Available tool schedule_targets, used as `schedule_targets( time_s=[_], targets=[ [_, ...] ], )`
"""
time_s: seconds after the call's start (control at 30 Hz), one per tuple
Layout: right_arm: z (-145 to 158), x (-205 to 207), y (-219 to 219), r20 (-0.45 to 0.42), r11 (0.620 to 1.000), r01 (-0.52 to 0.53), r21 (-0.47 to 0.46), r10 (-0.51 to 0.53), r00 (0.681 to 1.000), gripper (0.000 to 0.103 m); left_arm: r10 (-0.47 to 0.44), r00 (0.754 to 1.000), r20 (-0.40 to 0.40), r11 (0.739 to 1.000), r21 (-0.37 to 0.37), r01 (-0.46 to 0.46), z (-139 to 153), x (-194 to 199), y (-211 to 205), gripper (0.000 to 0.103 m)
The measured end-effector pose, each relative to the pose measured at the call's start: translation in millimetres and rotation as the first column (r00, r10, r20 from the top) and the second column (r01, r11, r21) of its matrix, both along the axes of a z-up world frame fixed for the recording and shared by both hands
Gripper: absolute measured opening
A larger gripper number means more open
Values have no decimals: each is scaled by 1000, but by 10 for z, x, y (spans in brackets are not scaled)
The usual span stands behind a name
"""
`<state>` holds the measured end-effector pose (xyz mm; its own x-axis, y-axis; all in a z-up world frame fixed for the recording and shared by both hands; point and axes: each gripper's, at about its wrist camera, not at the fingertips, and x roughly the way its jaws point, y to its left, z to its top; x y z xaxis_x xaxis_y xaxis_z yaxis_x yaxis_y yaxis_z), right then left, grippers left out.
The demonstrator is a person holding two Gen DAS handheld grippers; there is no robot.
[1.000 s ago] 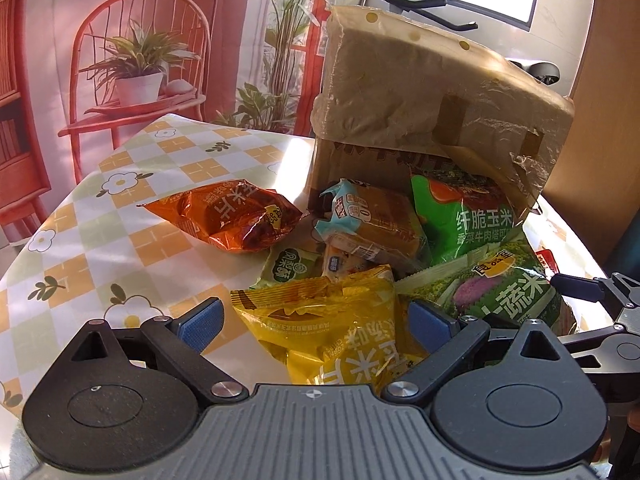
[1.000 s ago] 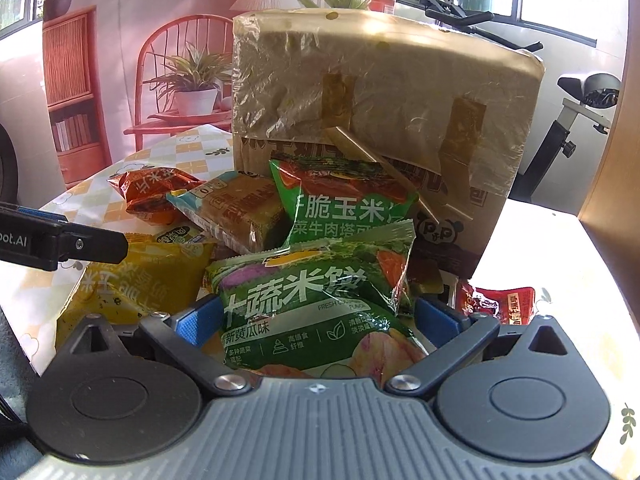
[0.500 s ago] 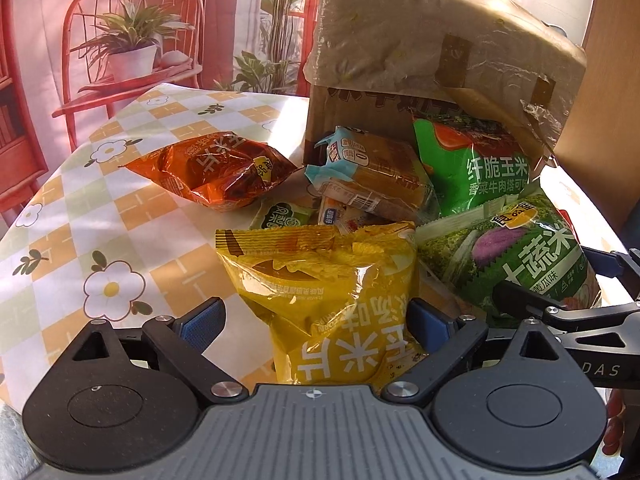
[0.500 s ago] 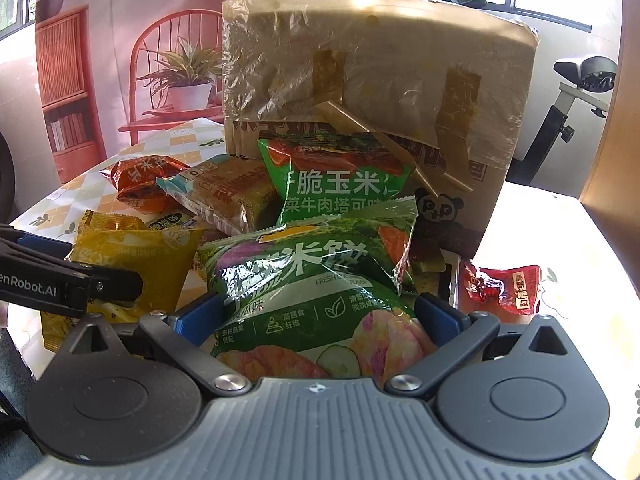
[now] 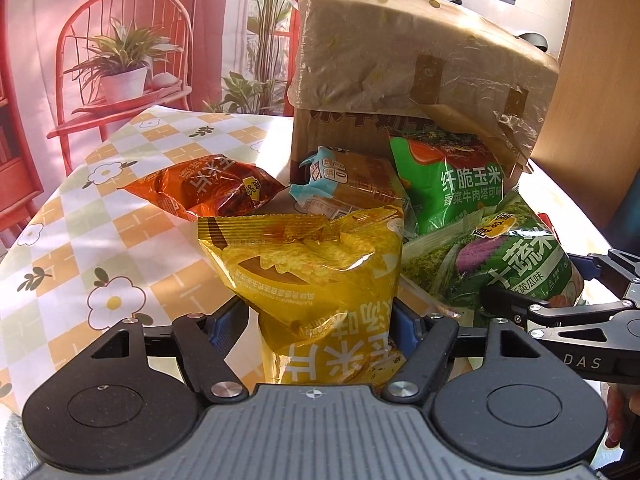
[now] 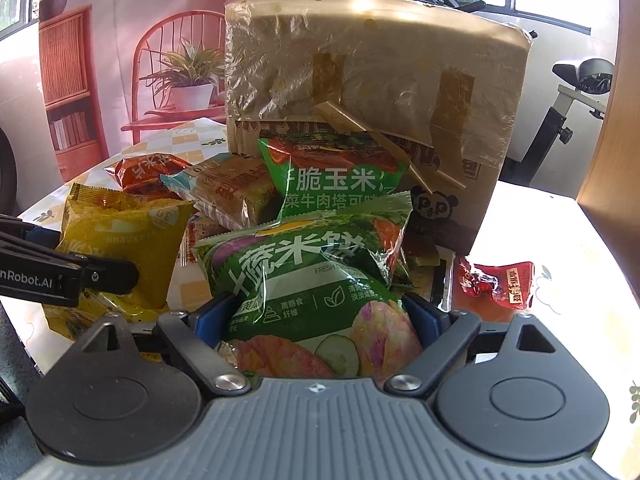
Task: Organize snacks
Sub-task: 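Close left gripper on yellow chip bag while right gripper closes on green cracker bag, then lift both bags over the box and open both grippers to drop them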
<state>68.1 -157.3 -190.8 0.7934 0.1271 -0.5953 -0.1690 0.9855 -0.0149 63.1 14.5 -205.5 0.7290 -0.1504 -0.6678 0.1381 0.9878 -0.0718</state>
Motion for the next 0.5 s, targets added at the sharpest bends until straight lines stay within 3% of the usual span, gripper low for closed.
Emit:
schedule_targets(
  time_s=[0.13,0.5],
  targets=[
    [65,-83,-16,20,1000,3,18,-3,1000,82,0,999,42,1000,10,0,86,-77,-33,76],
    [514,-311,-233,170,993,62,98,-78,982,82,1,979,202,999,48,-11,452,-203,-59,76]
  ],
)
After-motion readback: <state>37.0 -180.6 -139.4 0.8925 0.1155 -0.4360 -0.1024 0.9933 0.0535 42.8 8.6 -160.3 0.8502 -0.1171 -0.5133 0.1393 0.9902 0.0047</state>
